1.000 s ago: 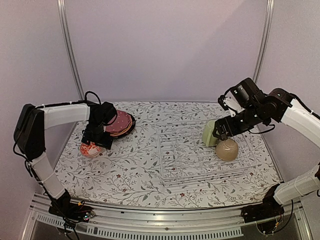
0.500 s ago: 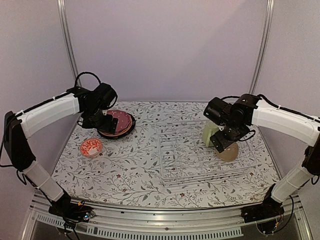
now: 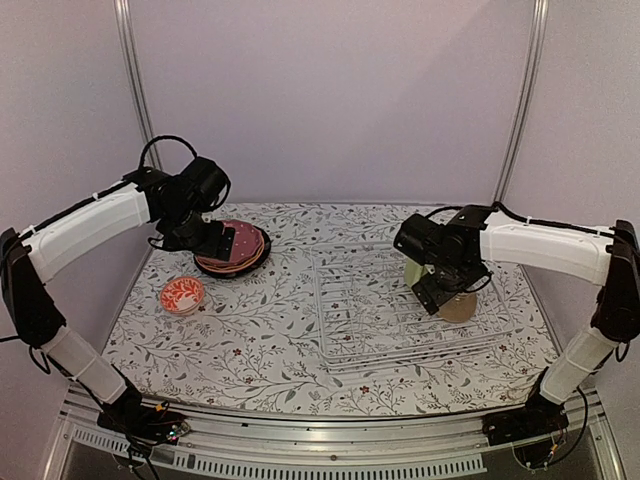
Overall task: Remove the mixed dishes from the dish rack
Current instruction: Grab the bowl from the dish rack.
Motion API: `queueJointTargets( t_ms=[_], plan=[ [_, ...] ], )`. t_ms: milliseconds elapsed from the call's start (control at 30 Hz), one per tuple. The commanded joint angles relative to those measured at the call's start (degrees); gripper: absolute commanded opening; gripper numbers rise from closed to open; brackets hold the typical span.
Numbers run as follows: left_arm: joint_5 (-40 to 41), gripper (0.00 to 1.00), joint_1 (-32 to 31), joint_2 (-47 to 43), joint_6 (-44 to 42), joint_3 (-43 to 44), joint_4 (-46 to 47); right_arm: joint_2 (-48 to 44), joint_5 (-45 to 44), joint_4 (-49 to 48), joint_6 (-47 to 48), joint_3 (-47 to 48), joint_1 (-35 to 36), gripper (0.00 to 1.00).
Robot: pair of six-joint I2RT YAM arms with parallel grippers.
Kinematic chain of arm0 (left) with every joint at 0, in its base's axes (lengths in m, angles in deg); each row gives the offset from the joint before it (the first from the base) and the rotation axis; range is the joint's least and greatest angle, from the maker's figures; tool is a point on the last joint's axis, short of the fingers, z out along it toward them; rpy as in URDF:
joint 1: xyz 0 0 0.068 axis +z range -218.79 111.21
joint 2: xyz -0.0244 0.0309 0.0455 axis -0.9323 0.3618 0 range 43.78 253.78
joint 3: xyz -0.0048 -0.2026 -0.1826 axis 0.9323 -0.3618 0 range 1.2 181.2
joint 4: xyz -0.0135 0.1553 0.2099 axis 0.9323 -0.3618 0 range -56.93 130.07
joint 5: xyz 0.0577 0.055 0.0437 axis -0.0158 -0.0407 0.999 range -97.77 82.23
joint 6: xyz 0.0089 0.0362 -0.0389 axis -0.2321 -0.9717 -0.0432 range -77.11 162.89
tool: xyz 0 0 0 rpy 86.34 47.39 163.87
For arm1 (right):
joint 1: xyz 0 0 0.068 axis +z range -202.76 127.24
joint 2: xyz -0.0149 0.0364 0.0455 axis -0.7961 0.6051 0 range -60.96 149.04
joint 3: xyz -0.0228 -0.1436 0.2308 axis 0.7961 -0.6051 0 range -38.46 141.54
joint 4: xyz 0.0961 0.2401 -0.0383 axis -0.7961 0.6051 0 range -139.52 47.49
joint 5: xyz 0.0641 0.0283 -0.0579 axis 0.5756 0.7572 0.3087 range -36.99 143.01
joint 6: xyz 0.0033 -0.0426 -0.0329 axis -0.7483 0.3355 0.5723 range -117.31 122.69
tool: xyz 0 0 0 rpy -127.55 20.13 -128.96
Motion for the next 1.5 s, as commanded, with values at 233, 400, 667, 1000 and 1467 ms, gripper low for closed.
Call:
queueJointTargets(
  t_ms=[233,400,667,1000,1467],
  plan=[
    [-0.53,1.0,-1.04,-2.12,0.84,1.53,-0.94,7.47,-2.24,-3.75,-0.22,-1.64,0.33,0.99],
    [-0.7,1.0,-1.04,-2.27,0.75,1.95,-0.99,9.28,-4.56,-4.7,-0.49,-2.64,0.3,0.99],
    [-1.32,0.99,-1.04,-1.95,0.65,2.48,-0.74,10.96,-9.02,-5.97,-0.72,-3.58,0.65,0.99],
    [-1.5,1.0,-1.04,-2.3,0.52,2.13,-0.41,14.49,-14.02,-5.26,-0.99,-3.1,2.32,0.99],
    [-2.01,1.0,-1.04,-3.41,0.41,2.0,0.1,19.17,-17.74,-2.8,-3.22,-1.47,2.82,0.99]
  ],
)
